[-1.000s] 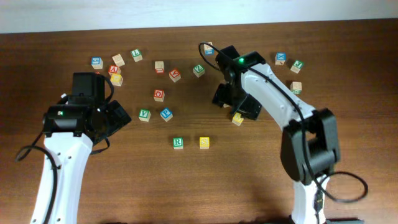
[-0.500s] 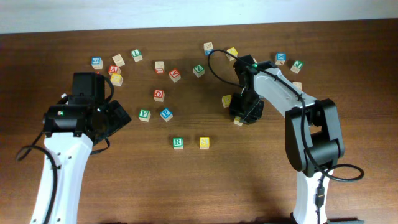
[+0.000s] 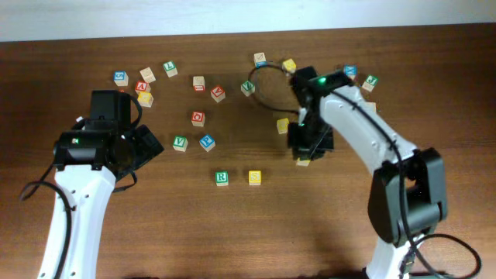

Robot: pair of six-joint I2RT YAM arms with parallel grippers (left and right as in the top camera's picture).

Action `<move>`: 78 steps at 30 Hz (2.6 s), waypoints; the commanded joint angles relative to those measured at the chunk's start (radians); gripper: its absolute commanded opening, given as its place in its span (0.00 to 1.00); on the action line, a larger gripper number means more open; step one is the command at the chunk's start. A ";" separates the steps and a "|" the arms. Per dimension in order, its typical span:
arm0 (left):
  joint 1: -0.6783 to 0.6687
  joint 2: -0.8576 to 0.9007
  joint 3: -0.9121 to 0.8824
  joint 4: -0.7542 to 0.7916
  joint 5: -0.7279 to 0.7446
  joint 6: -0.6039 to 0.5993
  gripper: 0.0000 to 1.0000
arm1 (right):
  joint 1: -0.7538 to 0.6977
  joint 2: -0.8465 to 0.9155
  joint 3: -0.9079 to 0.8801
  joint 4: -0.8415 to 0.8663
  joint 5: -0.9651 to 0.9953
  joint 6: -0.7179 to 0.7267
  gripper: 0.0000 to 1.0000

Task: Spell out RSS

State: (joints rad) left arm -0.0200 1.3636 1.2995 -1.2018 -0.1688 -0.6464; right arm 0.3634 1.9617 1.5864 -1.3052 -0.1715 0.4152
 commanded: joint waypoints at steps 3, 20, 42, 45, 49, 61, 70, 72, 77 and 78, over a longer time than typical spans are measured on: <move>0.003 -0.002 0.004 0.000 -0.004 0.011 0.99 | 0.221 -0.009 -0.107 0.137 0.061 0.099 0.28; 0.003 -0.002 0.004 0.000 -0.004 0.011 0.99 | 0.253 -0.178 -0.130 0.018 0.112 0.049 0.64; 0.003 -0.002 0.004 0.000 -0.004 0.011 0.99 | 0.323 -0.104 -0.430 0.501 0.079 -0.282 0.68; 0.003 -0.002 0.004 0.000 -0.004 0.011 0.99 | 0.323 -0.104 -0.479 0.543 0.074 -0.288 0.67; 0.003 -0.002 0.004 0.000 -0.004 0.011 0.99 | 0.323 -0.104 -0.481 0.561 0.071 -0.276 0.40; 0.003 -0.002 0.004 0.000 -0.004 0.011 0.99 | -0.117 -0.104 -0.423 0.423 -0.619 -0.554 0.27; 0.003 -0.002 0.004 0.000 -0.004 0.011 0.99 | -0.404 0.028 -0.614 0.543 -0.841 -0.563 0.31; 0.003 -0.002 0.004 0.000 -0.004 0.011 0.99 | -0.416 0.044 -0.614 0.547 -0.790 -0.524 0.31; 0.003 -0.002 0.004 0.000 -0.004 0.011 0.99 | -0.491 0.043 -0.547 0.439 -0.480 -0.425 0.31; 0.003 -0.002 0.004 0.000 -0.004 0.011 0.99 | -0.500 0.042 -0.500 0.378 -0.432 -0.425 0.34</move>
State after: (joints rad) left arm -0.0200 1.3636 1.2995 -1.2015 -0.1684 -0.6464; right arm -0.1047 1.9808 1.0214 -0.8692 -0.9001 -0.0250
